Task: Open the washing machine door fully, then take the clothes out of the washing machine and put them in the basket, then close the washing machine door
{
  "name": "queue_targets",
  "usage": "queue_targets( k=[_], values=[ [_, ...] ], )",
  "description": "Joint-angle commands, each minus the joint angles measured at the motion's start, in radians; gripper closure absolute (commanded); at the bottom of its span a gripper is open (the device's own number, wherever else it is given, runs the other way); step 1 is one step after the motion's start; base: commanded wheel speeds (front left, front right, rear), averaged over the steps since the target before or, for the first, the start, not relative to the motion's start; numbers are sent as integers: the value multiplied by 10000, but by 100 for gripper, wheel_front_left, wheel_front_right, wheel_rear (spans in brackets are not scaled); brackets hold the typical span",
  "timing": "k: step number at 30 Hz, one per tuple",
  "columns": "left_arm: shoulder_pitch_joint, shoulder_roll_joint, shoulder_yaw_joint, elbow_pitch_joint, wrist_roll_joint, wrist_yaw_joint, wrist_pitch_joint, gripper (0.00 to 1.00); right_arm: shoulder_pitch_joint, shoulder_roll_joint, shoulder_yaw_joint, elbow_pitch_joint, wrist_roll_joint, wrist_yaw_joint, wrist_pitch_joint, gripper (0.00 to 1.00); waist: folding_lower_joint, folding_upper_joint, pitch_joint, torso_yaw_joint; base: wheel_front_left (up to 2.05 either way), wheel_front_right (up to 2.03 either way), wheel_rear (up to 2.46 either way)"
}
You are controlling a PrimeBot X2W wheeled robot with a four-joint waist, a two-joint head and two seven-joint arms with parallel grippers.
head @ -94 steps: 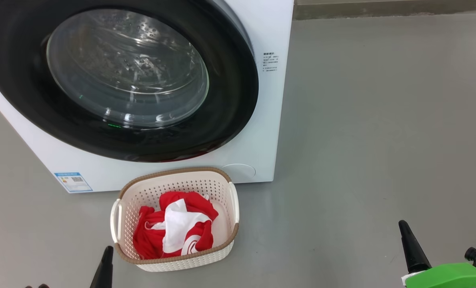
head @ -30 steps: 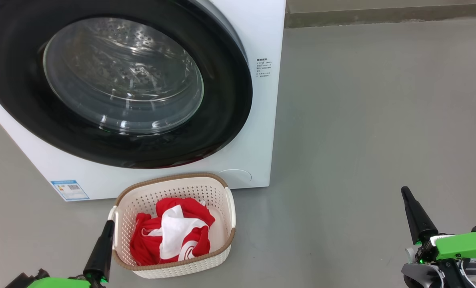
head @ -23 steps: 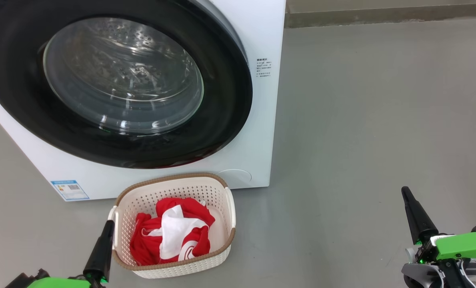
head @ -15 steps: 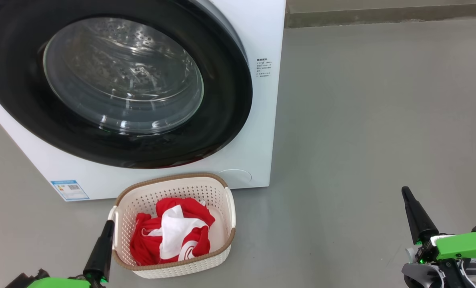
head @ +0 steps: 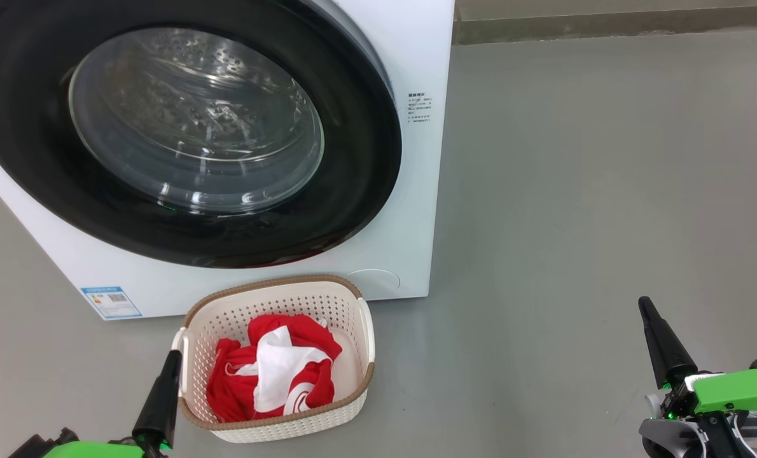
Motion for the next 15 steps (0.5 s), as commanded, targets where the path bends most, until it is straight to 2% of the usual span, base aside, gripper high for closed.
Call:
queue_targets(
  k=[1,15],
  values=[
    [-408,91,368,-197,-76,-69,54,100,-418,-131,147,-294,5,4,45,100,0,-1,0,0,0,0,0],
    [-409,84,379,-196,-67,-69,63,100,-419,-119,130,-293,-10,4,60,100,0,-1,0,0,0,0,0]
  ],
)
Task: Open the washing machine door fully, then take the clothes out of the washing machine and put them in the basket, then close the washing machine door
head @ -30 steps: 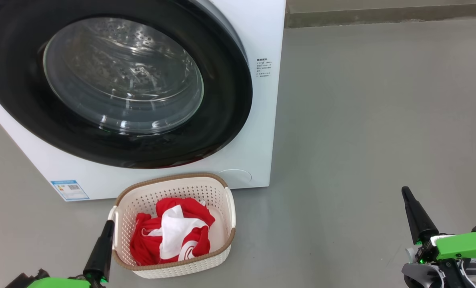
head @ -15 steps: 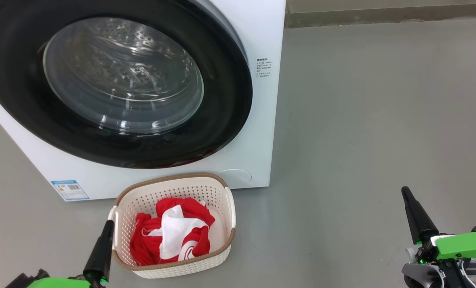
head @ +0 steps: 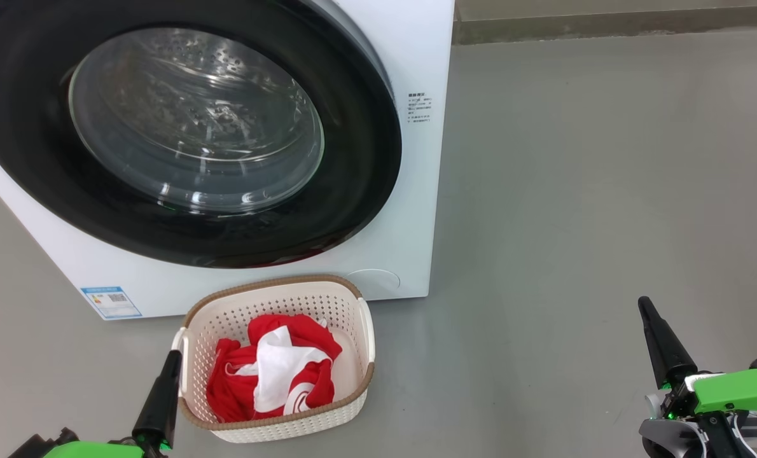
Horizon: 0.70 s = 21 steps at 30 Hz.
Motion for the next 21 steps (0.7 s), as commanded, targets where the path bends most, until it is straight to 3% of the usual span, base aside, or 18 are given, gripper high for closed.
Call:
queue_targets(
  k=[1,21],
  values=[
    [-410,87,370,-200,-66,-69,52,100,-419,-120,140,-293,-11,4,22,100,0,-1,0,0,0,0,0],
    [-411,79,381,-200,-57,-69,61,100,-421,-107,120,-292,-27,4,38,100,0,-1,0,0,0,0,0]
  ],
)
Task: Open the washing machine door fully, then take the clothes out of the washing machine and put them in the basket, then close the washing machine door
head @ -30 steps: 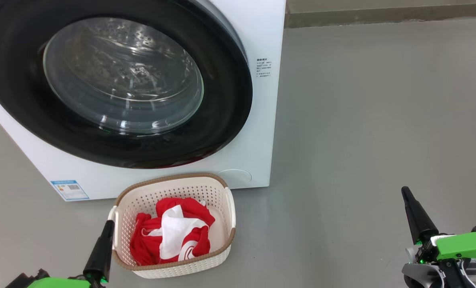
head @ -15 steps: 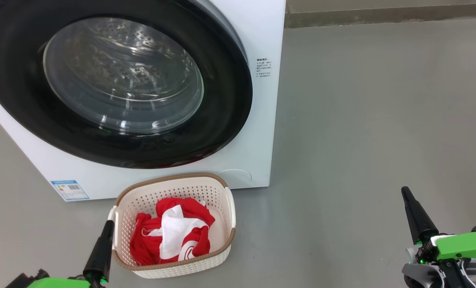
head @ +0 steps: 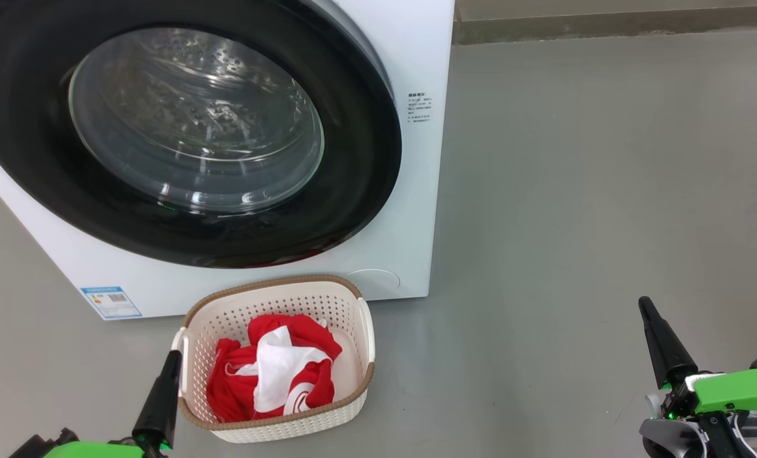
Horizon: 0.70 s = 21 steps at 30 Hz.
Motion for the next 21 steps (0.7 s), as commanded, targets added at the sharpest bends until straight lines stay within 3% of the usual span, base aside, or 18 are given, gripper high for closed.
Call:
queue_targets(
  k=[1,21],
  values=[
    [-411,90,370,-205,-56,-69,59,100,-421,-108,133,-292,-26,4,39,100,0,0,0,0,0,0,0],
    [-412,85,379,-205,-49,-69,66,100,-423,-98,118,-291,-38,4,51,100,0,0,0,0,0,0,0]
  ],
)
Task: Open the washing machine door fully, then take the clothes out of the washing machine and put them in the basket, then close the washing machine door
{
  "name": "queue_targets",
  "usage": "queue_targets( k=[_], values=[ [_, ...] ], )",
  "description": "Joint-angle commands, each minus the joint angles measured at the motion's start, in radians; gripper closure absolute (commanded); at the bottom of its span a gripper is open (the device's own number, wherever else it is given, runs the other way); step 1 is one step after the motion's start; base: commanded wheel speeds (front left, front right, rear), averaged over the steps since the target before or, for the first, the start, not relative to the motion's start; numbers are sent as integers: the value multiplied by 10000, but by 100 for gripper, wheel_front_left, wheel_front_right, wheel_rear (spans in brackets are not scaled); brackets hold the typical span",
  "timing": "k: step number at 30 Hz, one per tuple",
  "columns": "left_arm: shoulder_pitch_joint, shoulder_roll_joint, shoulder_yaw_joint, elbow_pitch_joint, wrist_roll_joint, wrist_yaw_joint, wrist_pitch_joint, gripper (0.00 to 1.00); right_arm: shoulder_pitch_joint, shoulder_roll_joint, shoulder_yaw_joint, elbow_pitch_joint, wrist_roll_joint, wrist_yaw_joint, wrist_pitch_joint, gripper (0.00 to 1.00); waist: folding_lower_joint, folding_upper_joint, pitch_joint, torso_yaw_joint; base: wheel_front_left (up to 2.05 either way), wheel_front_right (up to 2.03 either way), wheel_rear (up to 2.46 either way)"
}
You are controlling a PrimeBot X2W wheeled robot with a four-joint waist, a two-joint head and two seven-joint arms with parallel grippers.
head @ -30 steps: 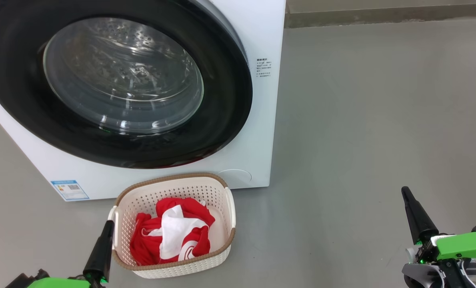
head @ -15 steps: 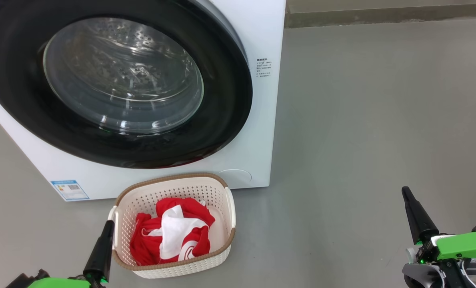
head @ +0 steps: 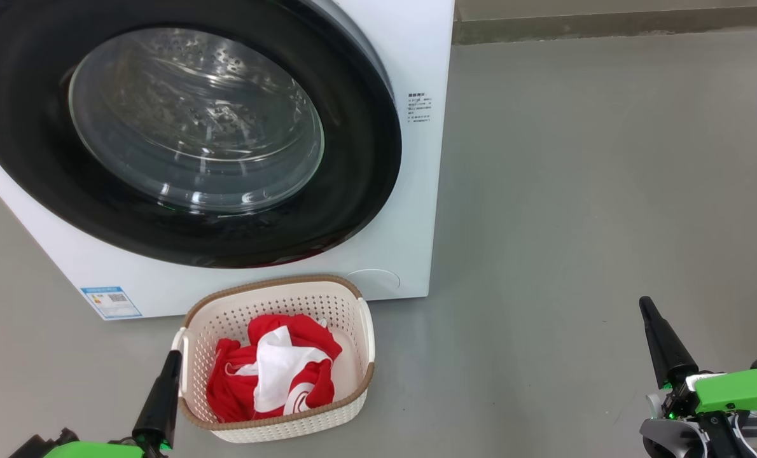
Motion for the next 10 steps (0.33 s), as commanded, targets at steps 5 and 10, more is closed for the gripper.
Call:
queue_targets(
  k=[5,10],
  values=[
    [-412,95,373,-205,-48,-69,68,100,-423,-99,136,-291,-41,4,52,100,0,0,0,0,0,0,0],
    [-412,94,374,-205,-47,-69,69,100,-423,-98,133,-291,-43,4,53,100,0,0,0,0,0,0,0]
  ],
)
